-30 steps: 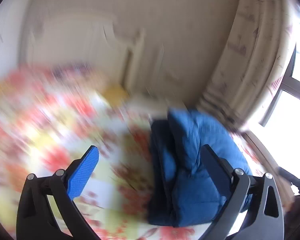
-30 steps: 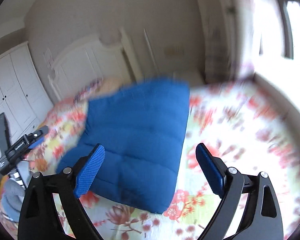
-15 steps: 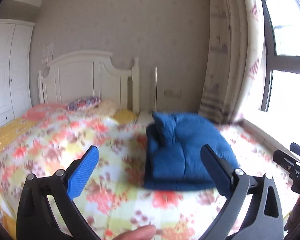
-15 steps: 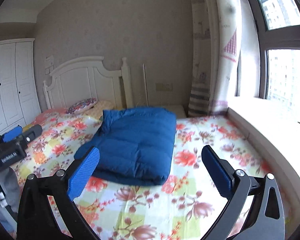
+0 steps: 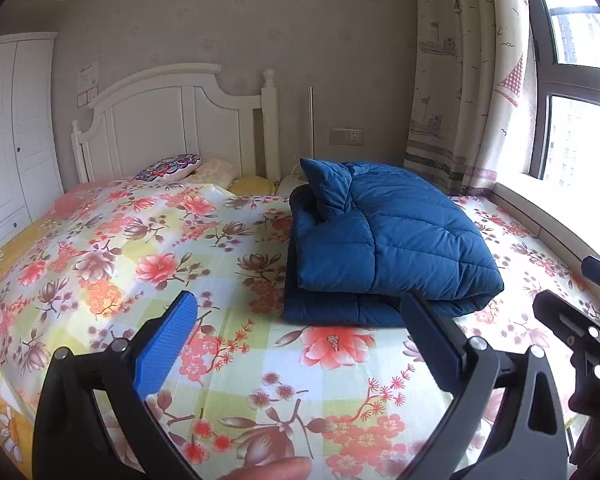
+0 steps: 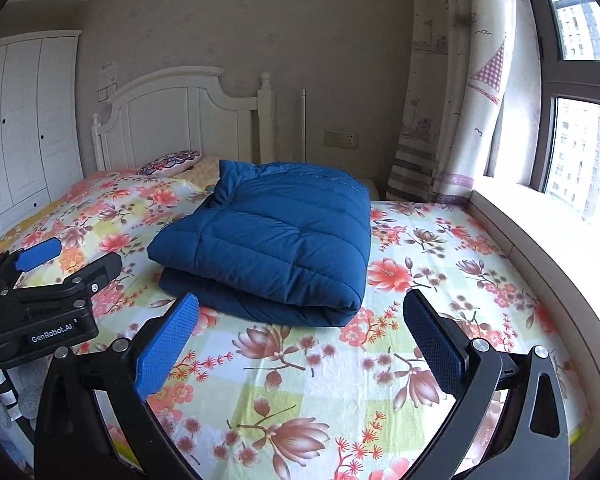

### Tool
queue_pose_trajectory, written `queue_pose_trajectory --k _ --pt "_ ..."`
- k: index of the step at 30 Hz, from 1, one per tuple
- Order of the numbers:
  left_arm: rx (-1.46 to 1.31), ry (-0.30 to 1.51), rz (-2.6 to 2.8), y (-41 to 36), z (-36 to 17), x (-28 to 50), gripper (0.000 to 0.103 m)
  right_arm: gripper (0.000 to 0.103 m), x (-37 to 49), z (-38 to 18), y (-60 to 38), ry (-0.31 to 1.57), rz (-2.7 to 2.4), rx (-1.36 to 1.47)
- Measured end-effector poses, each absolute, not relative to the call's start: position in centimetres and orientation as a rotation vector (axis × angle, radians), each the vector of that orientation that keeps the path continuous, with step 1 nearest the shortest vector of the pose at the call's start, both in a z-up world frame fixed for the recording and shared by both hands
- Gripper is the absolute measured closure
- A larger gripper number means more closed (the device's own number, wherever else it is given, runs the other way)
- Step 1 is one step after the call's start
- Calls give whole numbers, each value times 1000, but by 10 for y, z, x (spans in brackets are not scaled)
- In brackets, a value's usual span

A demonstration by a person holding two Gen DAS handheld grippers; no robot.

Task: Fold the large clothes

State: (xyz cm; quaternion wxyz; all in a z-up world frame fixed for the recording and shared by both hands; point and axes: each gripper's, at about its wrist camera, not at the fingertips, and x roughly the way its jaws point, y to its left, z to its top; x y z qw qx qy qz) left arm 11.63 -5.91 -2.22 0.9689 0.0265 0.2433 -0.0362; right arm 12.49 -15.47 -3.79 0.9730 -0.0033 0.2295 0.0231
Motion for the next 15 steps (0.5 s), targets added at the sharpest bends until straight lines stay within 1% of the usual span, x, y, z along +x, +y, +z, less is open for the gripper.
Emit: queue_pose_trajectory --k 15 --pt "55 488 -62 -59 -23 115 2 5 124 -39 -151 473 65 8"
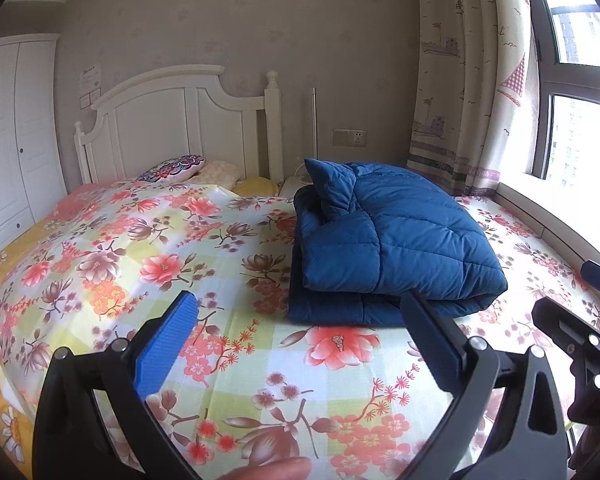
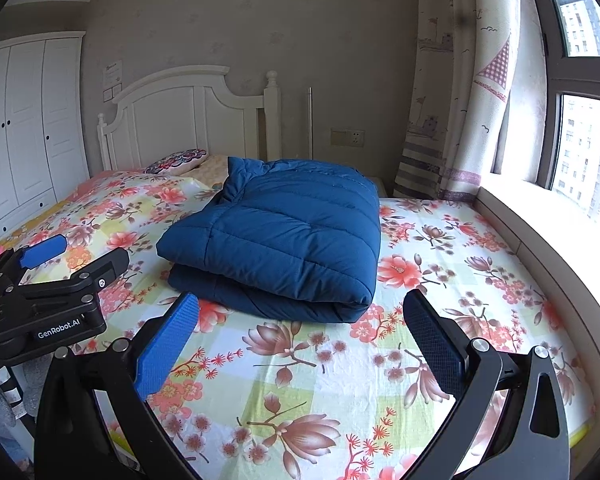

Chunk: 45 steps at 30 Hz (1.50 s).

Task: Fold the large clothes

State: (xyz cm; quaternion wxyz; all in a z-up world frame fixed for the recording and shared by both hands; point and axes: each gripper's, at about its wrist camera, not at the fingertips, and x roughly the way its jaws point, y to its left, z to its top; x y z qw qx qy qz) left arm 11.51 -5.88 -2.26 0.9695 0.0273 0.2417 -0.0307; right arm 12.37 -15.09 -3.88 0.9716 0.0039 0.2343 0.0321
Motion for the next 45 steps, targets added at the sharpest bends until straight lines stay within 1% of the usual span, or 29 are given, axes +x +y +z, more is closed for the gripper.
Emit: queue_pose_trajectory --k 45 --pt "74 460 -59 -56 -20 110 2 5 119 -32 -150 459 84 16"
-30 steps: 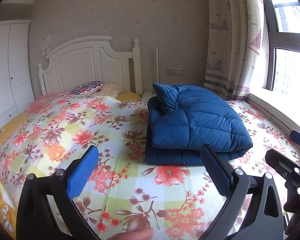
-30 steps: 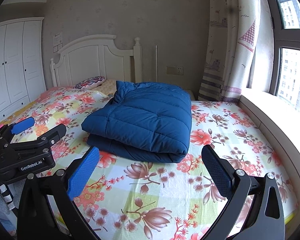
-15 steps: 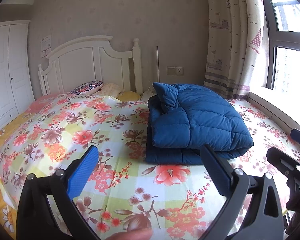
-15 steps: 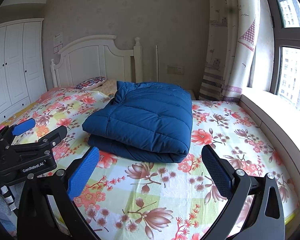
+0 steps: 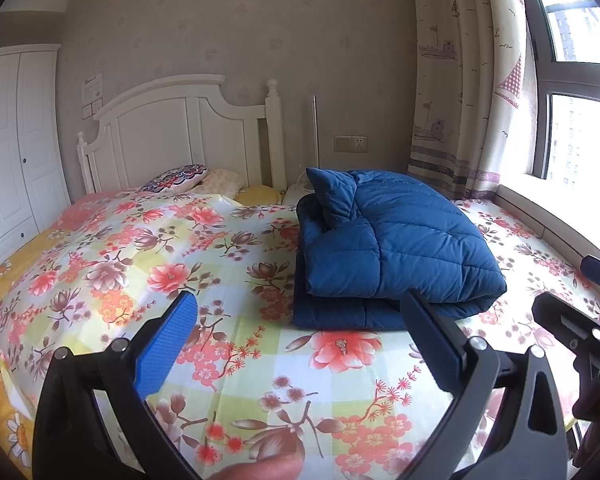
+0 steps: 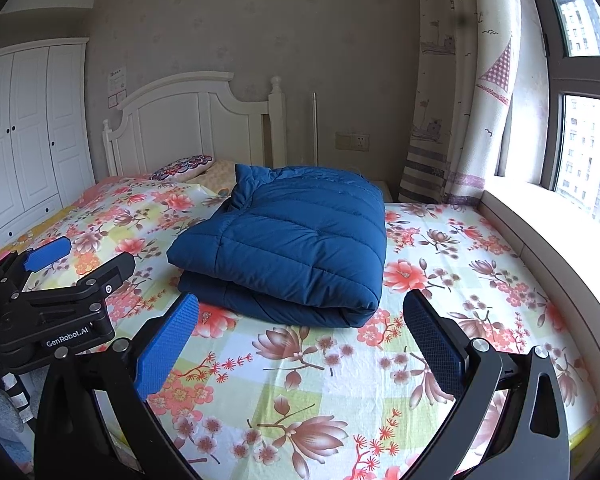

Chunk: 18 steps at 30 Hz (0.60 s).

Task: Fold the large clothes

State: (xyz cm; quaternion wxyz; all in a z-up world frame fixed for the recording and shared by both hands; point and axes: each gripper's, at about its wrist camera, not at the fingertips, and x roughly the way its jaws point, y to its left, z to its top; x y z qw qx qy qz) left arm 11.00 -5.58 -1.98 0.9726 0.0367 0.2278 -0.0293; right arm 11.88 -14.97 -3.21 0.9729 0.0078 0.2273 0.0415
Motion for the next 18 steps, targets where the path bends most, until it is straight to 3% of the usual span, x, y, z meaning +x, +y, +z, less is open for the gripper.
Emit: queue_pose_trajectory --k 18 --pt "71 438 -112 -54 -17 106 2 5 121 -39 -147 479 87 9"
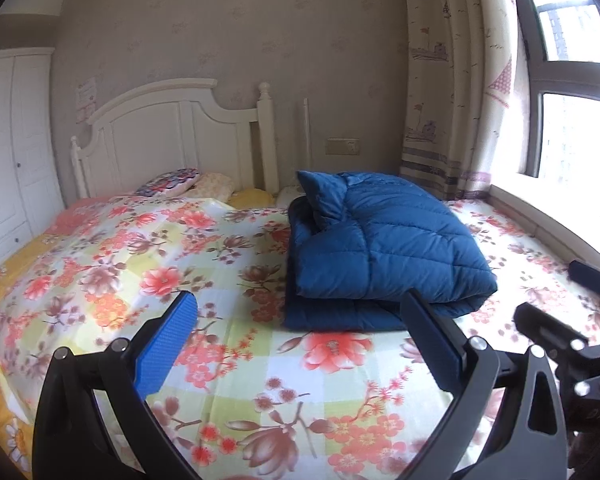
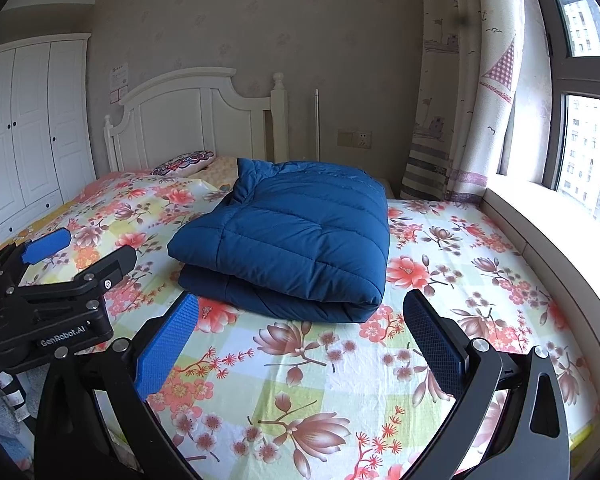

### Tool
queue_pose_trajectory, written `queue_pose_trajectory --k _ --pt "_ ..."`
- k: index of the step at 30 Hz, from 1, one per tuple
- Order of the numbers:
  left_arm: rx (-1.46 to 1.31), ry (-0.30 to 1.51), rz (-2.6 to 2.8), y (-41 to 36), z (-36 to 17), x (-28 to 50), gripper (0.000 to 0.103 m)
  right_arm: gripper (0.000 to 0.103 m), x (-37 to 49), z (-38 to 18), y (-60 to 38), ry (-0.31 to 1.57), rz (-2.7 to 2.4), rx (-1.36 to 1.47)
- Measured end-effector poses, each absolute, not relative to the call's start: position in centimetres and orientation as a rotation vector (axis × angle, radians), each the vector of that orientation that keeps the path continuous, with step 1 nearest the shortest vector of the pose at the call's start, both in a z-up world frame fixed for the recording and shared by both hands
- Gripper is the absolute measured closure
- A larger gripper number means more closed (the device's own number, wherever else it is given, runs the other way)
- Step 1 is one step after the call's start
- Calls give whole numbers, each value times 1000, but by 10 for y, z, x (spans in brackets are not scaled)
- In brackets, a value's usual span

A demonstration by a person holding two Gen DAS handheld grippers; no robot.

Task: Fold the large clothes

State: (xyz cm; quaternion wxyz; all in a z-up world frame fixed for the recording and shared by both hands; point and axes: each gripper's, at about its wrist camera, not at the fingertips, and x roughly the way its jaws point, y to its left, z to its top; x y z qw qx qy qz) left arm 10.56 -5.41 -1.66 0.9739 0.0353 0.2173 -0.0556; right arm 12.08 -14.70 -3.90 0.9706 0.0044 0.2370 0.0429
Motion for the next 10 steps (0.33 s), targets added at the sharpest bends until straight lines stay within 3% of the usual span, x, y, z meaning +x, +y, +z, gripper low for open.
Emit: queue_pose_trajectory --k 3,6,10 --pt "81 405 -96 -55 -21 111 2 5 128 -48 -152 503 79 12" --pt "95 546 -151 -43 -27 148 2 5 140 -51 -175 522 53 18" --pt "42 625 -15 29 -24 217 2 5 159 -22 -269 506 -143 29"
